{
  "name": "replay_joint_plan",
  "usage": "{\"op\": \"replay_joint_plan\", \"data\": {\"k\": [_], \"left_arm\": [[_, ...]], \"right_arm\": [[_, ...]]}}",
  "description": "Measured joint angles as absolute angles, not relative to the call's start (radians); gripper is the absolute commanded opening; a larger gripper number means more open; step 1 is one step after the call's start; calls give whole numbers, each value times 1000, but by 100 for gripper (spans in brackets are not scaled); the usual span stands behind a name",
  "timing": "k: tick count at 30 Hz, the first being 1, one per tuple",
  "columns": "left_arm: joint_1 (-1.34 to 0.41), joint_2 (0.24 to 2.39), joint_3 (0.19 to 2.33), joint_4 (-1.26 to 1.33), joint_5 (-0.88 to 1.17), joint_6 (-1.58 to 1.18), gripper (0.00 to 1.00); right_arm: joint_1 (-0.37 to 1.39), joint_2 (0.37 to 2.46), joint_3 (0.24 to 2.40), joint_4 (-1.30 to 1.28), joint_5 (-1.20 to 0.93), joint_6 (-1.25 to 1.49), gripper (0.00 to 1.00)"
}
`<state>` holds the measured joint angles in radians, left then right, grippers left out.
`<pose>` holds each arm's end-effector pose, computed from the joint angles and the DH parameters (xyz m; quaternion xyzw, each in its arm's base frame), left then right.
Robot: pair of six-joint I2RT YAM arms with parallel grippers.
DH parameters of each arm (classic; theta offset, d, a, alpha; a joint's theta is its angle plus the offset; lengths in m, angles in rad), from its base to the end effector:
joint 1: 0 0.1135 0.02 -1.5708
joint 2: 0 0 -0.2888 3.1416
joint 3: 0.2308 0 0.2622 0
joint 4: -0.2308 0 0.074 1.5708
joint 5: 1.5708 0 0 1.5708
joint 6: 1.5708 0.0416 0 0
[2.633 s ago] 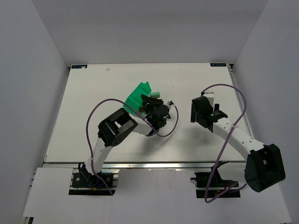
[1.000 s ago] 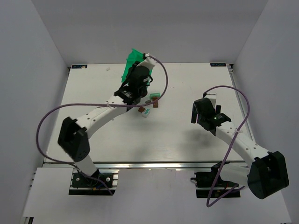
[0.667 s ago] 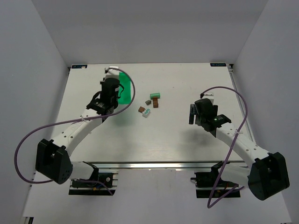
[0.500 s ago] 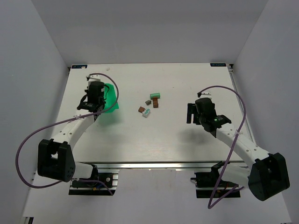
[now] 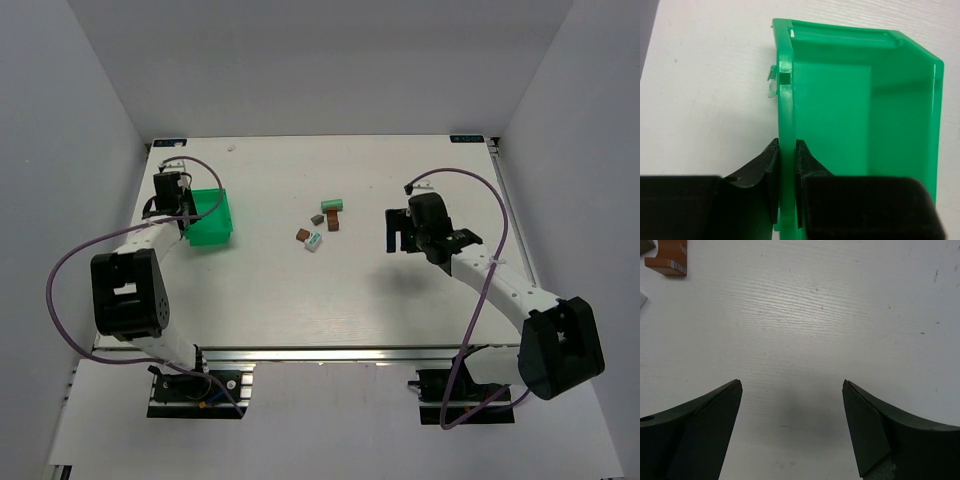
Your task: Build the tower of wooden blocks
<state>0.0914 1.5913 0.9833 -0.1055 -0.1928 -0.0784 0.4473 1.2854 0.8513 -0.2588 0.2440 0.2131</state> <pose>0.3543 0.0405 0.2305 -0.1166 0.8987 0.0902 0.4131 0.2599 0.1136 0.2646 -0.0536 0.8984 0.0326 0.4348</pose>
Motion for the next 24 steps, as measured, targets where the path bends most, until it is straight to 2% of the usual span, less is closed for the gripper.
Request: {"op": "replay_joint_plan", "data": {"k": [4, 8, 11, 12, 14, 15, 16, 24], "left_arm": [[142, 1669, 1045, -89, -72, -10, 0], [161, 1722, 1122, -110, -2, 33, 32], [166, 1779, 1213, -152, 11, 45, 36], [168, 1796, 1239, -166, 13, 45, 41], [169, 1821, 1274, -183, 20, 50, 55], [169, 1827, 1282, -193, 25, 50, 87], [169, 1828, 1285, -205, 28, 54, 98], [168, 1800, 1338, -323, 39, -36, 98]], "right_arm": [[447, 1304, 860, -253, 206, 179, 88], [448, 1306, 860, -243, 147, 143, 89], [453, 1305, 860, -221, 85, 102, 89], [455, 1305, 860, -213, 61, 88, 89], [462, 1305, 859, -198, 17, 56, 89], [467, 1304, 859, -190, -1, 40, 89], [474, 1304, 856, -181, -16, 23, 89], [562, 1340, 855, -102, -108, -78, 89]]}}
